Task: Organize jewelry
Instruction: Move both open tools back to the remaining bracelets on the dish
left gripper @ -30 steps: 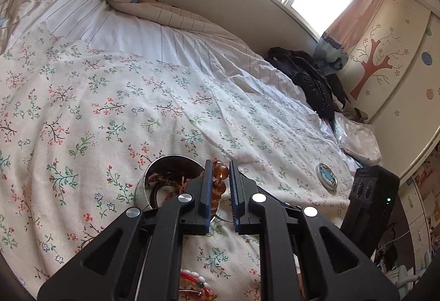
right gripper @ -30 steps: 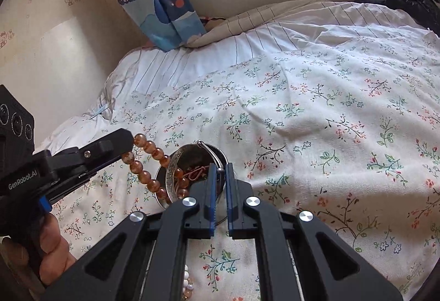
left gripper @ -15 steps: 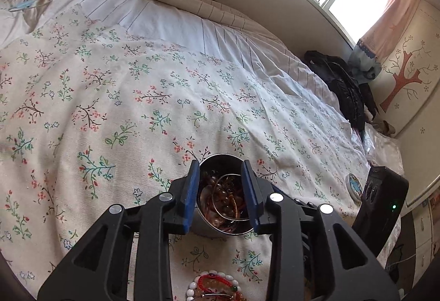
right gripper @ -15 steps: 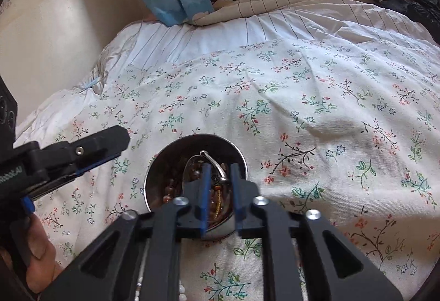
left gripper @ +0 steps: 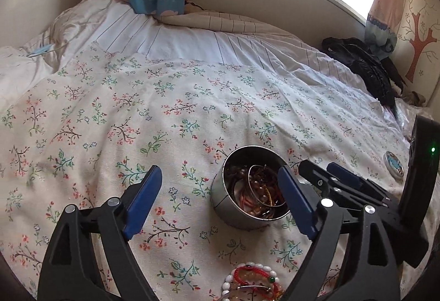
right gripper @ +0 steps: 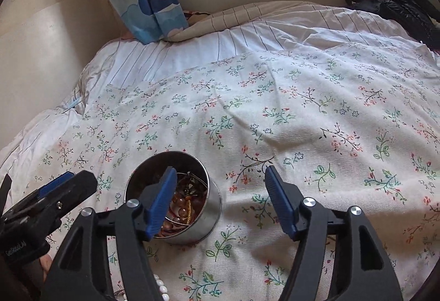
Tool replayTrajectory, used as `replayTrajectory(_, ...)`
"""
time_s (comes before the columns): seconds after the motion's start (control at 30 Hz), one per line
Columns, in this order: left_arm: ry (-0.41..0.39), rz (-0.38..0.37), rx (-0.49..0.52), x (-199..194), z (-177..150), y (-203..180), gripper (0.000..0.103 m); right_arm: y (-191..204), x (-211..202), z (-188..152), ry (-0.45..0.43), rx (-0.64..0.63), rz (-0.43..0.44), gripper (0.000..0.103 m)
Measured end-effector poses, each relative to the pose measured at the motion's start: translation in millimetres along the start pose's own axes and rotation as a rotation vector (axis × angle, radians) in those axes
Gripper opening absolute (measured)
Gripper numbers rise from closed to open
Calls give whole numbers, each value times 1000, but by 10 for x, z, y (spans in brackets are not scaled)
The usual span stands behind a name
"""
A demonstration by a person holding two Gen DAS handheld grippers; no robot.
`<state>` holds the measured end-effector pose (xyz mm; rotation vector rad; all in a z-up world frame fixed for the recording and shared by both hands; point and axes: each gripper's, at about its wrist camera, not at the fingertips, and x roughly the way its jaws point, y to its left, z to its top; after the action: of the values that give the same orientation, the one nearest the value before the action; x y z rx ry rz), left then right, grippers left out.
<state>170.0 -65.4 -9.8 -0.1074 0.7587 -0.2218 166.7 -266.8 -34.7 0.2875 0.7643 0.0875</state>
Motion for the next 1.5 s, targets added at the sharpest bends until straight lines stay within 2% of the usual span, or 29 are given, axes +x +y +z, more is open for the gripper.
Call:
replayTrajectory(0.2,56,25,62,-51,-222,14,83,-175,-74,-96,38,48,-41,71)
replayTrajectory(0.3,83,23,103,-128,-376,15,83,-218,-130,-182,68,55,-33,72)
replayTrajectory(0.57,164,-3,195,-282,-769,33,83,-58,-341,-539,155,-27,-8,76)
replayTrajectory(0.83,236,157,376,-243,-1116,-123,83,360,-157,-748,232,-212,14,76)
replayTrajectory(0.93,247,174,384,-221,-1129,-124,83,418,-68,-800,257,-264,-12,76)
replayTrajectory(1.0,263,172,370,-205,-1128,-92,83,377,-22,-802,261,-267,-86,76)
replayTrajectory(1.17,274,175,363,-186,-1130,-71,83,-64,-98,-690,240,-87,-154,76)
replayTrajectory(1.2,274,176,364,-185,-1130,-71,83,-123,-120,-680,236,-62,-144,76)
replayTrajectory(1.27,272,175,364,-181,-1132,-71,83,-131,-175,-653,214,-33,-63,76)
replayTrajectory(1.33,274,174,363,-177,-1132,-73,83,28,-183,-647,209,-64,48,78)
replayTrajectory(1.37,274,174,364,-173,-1129,-74,83,151,-152,-671,224,-108,76,79)
replayTrajectory(1.4,275,174,364,-171,-1129,-76,83,286,-98,-716,248,-170,72,80)
replayTrajectory(1.47,277,173,364,-166,-1128,-70,83,472,18,-807,282,-289,-45,80)
replayTrajectory(1.5,280,173,365,-160,-1130,-71,83,463,35,-813,283,-289,-69,80)
